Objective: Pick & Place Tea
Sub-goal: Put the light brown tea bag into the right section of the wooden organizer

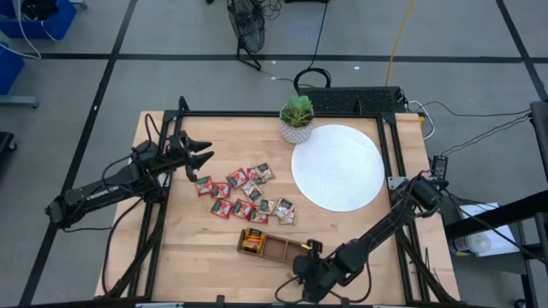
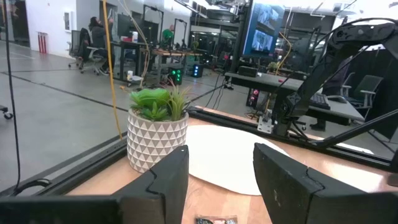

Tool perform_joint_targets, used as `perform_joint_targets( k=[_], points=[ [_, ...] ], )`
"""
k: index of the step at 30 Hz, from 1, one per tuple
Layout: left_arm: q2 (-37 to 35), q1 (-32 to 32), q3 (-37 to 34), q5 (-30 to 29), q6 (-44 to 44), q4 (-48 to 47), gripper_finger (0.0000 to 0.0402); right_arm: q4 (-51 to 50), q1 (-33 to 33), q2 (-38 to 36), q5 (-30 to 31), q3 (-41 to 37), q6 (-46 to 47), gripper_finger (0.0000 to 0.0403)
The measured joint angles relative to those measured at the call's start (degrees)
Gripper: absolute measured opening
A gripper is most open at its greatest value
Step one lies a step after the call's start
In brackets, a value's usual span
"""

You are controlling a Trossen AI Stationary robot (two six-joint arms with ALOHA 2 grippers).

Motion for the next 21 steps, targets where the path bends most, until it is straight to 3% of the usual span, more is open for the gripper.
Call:
perform_joint_targets(
  k=[14,21],
  points=[
    [0.01,-0.01,0.0,0.0,0.0,0.0,0.0182,-10.35,-0.62,-0.07,13.84,0.0,-0.28,0.0003],
    [0.01,0.0,0.0,0.0,0.0,0.0,0.0182,-7.33,-1.23,-0.15,15.56,0.0,-6.34,0.0003]
  ],
)
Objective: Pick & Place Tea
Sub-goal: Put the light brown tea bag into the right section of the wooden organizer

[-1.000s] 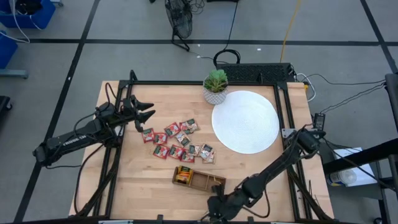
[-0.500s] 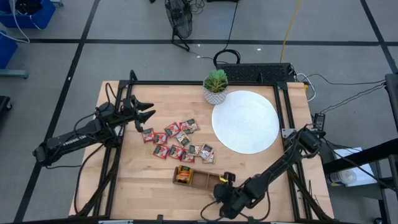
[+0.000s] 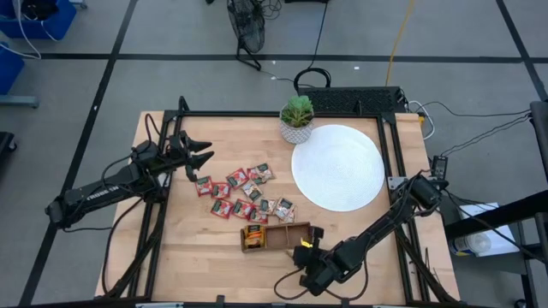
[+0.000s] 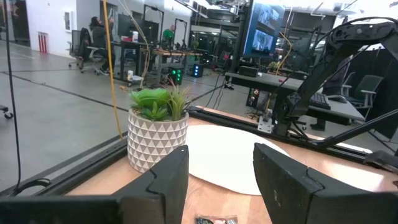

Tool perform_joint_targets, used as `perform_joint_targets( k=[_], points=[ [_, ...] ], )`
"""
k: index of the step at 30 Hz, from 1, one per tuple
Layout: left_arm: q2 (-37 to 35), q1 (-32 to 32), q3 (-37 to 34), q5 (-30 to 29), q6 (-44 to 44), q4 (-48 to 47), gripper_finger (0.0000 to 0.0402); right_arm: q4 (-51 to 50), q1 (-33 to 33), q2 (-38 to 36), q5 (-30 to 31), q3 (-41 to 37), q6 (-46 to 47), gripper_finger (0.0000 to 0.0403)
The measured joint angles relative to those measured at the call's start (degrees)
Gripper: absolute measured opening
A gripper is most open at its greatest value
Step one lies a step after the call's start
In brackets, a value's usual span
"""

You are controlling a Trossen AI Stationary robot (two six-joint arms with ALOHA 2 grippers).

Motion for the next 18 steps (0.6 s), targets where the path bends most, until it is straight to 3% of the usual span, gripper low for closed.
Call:
perform_joint_targets(
  k=[3,8,10,14,18],
  points=[
    [0.0,0.0,0.0,0.0,0.0,0.02,0.0182,4.33,1.06,-1.15,3.93,0.0,-4.79,0.0003],
    [-0.01,-0.01,0.0,0.0,0.0,0.01,0.0182,2.19,3.27,-1.42,24.14,-0.29,-6.48,0.0003],
    [0.01,0.0,0.0,0.0,0.0,0.02,0.0182,2.9,3.43,-0.74,29.29,-1.96,-4.85,0.0003],
    [0.01,0.0,0.0,0.0,0.02,0.0,0.0182,10.32,2.44,0.99,32.7,-7.73,-4.9,0.0003],
    [0.0,-0.01,0.02,0.0,0.01,0.02,0.0182,21.19,1.19,1.46,34.16,-11.94,-12.84,0.0003]
  ],
)
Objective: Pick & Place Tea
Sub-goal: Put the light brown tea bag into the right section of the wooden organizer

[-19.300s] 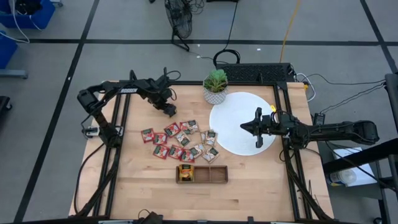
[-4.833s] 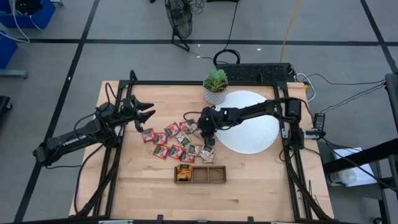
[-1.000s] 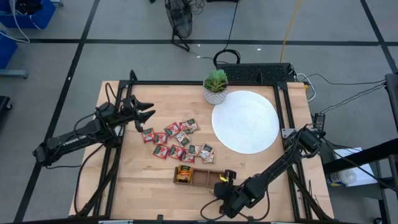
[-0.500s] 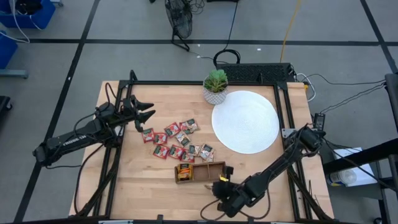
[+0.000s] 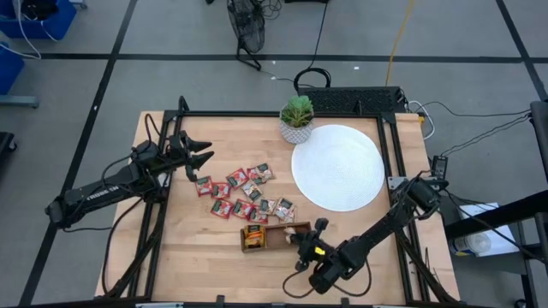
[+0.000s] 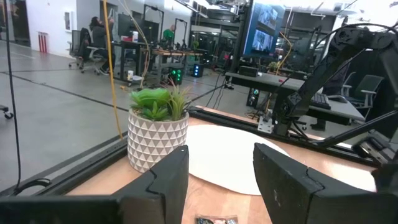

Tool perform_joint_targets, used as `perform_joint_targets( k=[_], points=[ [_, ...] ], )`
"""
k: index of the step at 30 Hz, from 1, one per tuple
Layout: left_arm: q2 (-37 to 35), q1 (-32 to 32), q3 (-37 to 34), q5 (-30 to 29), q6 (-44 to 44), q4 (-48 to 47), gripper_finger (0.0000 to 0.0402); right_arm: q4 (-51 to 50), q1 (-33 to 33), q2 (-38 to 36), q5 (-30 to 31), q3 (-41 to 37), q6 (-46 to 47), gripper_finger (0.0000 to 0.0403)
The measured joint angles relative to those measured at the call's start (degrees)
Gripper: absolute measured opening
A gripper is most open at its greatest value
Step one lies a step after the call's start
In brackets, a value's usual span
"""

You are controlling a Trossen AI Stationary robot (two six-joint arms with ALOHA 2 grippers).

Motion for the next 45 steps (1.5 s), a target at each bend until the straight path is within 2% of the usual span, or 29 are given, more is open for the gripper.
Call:
perform_joint_targets(
  k=[6,11,20,27,45],
  points=[
    [0.0,0.01,0.01,0.0,-0.01,0.0,0.0182,2.88,-0.58,-0.06,1.24,-0.82,-10.6,0.0006],
    [-0.01,0.01,0.01,0.0,-0.01,-0.02,0.0182,2.54,-0.85,-0.04,1.18,-0.82,-15.18,0.0025],
    [-0.01,0.01,0.01,0.0,-0.01,0.0,0.0182,2.32,-1.94,-0.04,1.81,-0.82,-16.34,0.0093],
    [-0.01,0.01,0.01,0.0,0.0,0.0,0.0182,2.42,-2.07,-0.04,7.11,-0.82,-19.79,0.0142],
    [0.0,0.01,0.01,0.0,-0.01,0.0,0.0182,2.75,2.28,-0.04,6.32,-0.51,-20.99,0.0196]
  ],
)
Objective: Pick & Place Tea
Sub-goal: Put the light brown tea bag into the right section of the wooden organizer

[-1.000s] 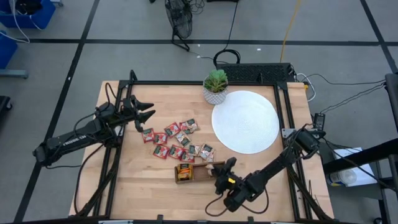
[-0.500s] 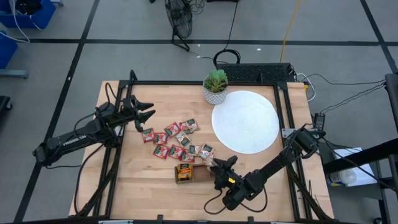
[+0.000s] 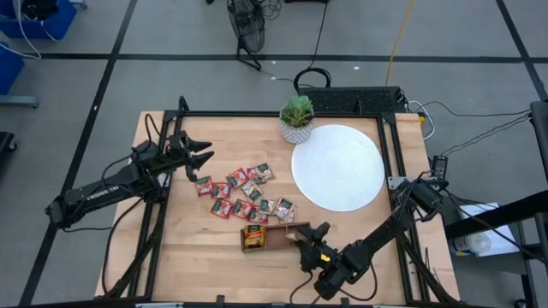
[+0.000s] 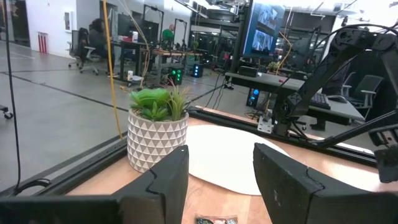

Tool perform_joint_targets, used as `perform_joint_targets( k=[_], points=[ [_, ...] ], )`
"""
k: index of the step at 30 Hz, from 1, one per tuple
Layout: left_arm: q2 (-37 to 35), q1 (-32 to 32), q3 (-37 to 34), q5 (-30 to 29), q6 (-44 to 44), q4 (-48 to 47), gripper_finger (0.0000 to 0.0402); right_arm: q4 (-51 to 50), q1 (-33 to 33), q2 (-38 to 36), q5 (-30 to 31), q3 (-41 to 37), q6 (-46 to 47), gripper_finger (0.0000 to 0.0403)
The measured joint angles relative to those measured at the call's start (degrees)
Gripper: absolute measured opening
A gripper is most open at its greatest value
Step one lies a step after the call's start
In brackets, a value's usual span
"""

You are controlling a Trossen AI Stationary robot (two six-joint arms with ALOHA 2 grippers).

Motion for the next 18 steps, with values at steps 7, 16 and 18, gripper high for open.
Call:
perform_joint_targets(
  k=[7,16,18],
  points=[
    [-0.01,0.0,0.0,0.0,0.0,-0.01,0.0182,-0.28,0.44,-0.27,0.26,0.02,1.64,0.0197],
    [-0.01,0.0,0.0,0.0,0.0,0.0,0.0182,-0.68,-1.98,-0.58,-5.42,0.04,5.5,0.0196],
    [0.0,-0.01,0.0,0.0,0.0,-0.02,0.0182,-0.12,-1.96,-1.18,-4.31,0.04,4.8,0.0194]
  ],
)
